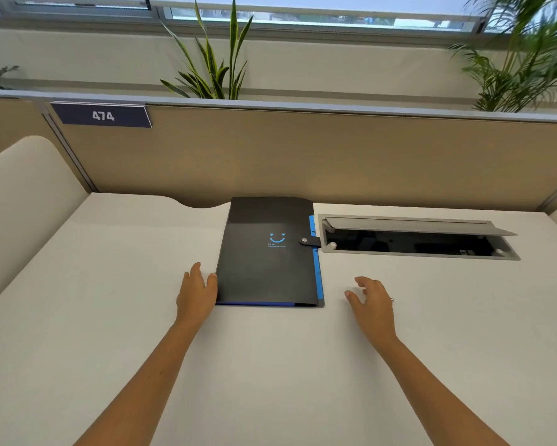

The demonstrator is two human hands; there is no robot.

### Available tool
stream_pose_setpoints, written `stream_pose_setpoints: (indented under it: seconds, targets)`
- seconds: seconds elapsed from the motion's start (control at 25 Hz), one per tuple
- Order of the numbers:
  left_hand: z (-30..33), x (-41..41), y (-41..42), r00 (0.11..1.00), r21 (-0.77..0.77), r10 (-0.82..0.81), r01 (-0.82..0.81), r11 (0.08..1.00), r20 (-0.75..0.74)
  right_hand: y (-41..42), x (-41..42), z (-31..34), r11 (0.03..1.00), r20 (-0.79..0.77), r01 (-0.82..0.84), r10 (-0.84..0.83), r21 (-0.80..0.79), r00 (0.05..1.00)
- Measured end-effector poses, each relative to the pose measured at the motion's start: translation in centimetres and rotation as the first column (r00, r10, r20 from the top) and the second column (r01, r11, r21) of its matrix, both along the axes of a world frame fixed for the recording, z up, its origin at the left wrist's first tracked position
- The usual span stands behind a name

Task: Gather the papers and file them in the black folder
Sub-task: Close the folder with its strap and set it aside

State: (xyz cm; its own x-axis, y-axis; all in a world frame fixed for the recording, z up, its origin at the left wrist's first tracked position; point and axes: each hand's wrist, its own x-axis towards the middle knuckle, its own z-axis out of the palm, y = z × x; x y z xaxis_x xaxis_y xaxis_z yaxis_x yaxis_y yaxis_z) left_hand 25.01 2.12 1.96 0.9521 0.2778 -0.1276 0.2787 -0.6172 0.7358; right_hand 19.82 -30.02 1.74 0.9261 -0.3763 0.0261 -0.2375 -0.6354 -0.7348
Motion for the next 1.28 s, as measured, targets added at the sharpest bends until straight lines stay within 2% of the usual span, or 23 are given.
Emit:
stream_pose_setpoints:
  seconds: [0.12, 0.28, 0.48, 0.6, 1.0, 1.28]
  targets:
    - [0.1, -4.3, -0.8, 0.999, 0.109, 0.007, -0.012, 0.994, 0.049, -1.3, -3.8, 0.3, 0.997, -0.026, -0.031, 0.03, -0.071, 0.999]
    - [-0.7, -10.6, -2.6, 0.986, 0.249, -0.126, 0.095, 0.964, 0.111, -1.9, -8.7, 0.2, 0.971, -0.019, -0.108, 0.106, -0.213, 0.994]
    - [-1.9, -17.2, -4.9, 0.93, 0.391, -0.36, 0.305, 0.868, 0.074, -1.6, -14.4, -0.7, 0.901, -0.081, -0.175, 0.156, -0.398, 0.984]
    - [-2.3, -19.7, -5.8, 0.9, 0.447, -0.433, 0.372, 0.814, 0.039, -1.4, -17.4, -1.6, 0.843, -0.129, -0.227, 0.187, -0.487, 0.974]
    - [-3.2, -23.9, -6.8, 0.878, 0.516, -0.477, 0.419, 0.747, -0.022, -1.2, -21.1, -2.9, 0.803, -0.296, -0.362, 0.242, -0.473, 0.924]
    - [-3.4, -23.6, -7.0, 0.882, 0.551, -0.471, 0.409, 0.727, -0.034, -1.4, -20.9, -3.4, 0.808, -0.276, -0.349, 0.24, -0.474, 0.931]
